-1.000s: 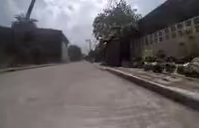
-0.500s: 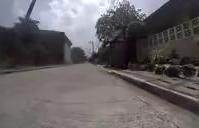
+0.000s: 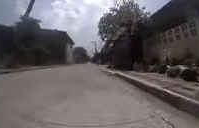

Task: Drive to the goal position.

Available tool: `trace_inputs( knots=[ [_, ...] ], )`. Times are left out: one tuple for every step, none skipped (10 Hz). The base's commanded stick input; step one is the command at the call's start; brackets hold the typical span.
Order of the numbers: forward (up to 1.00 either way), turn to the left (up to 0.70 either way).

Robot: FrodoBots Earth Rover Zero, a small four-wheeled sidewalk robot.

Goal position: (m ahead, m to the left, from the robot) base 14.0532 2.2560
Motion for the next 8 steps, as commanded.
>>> trace_inputs(
  knots=[
    [1.00,-0.31],
    [1.00,-0.14],
    [1.00,0.00],
    [1.00,0.00],
    [1.00,0.00],
    [1.00,0.00],
    [1.00,0.00],
    [1.00,0.00]
  ],
)
